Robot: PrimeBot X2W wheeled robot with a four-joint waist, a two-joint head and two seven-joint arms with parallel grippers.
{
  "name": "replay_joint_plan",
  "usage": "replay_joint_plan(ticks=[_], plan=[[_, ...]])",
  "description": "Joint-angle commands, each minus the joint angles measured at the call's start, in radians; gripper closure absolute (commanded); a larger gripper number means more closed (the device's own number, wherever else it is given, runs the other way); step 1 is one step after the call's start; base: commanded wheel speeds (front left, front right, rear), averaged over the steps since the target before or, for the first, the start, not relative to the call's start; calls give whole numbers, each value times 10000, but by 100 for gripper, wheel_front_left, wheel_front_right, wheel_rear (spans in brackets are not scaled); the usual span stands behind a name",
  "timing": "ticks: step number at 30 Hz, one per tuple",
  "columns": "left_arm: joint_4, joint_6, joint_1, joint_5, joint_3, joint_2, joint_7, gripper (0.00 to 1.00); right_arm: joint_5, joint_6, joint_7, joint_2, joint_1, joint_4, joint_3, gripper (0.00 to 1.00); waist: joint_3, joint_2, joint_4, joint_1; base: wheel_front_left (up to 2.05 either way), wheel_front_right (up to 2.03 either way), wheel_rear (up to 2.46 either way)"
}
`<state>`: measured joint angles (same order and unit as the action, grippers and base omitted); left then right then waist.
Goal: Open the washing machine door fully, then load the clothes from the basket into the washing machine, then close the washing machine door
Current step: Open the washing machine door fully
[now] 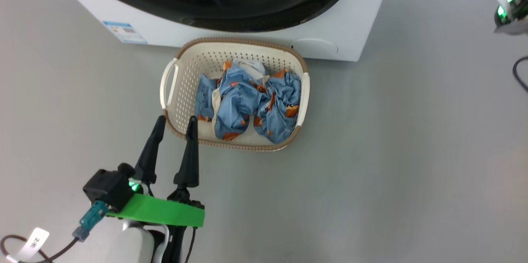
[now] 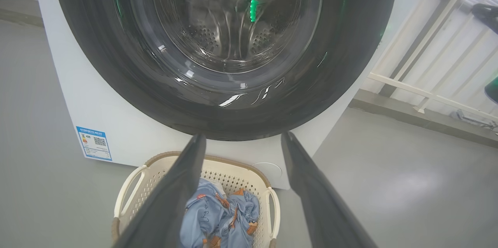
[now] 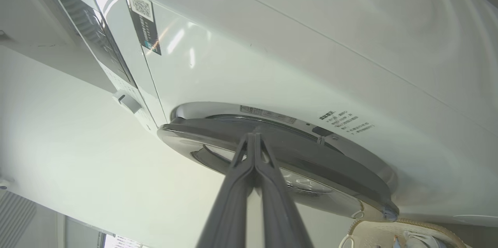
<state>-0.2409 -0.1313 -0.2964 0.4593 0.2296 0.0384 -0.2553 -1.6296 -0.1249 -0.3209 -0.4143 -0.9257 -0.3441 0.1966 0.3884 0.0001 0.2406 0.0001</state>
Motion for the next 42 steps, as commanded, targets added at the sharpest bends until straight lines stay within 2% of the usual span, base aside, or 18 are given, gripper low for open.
replay_joint_plan(ticks=[1,10,16,30,42], plan=[[296,6,-230,109,-223,119,-65,0,-80,-58,-127,-77,-231,249,49,100,428,-1,234,-1,0,0,0],[580,6,-792,432,365,118,-65,0,-253,-58,-1880,27,-1662,-208,178,100,1353,-1,571,-1,0,0,0],[773,6,-1014,600,534,118,-65,0,-77,-58,-2571,171,-2438,-539,338,100,1725,-1,788,-1,0,0,0],[1035,122,-1176,1030,988,118,-65,0,723,-58,-2600,377,-3807,-952,570,100,2173,-1,1330,-1,0,0,0],[1132,150,-1243,1277,1125,118,-65,0,938,-58,-2531,364,-4057,-1042,924,100,2253,-1,1607,-1,0,0,0]])
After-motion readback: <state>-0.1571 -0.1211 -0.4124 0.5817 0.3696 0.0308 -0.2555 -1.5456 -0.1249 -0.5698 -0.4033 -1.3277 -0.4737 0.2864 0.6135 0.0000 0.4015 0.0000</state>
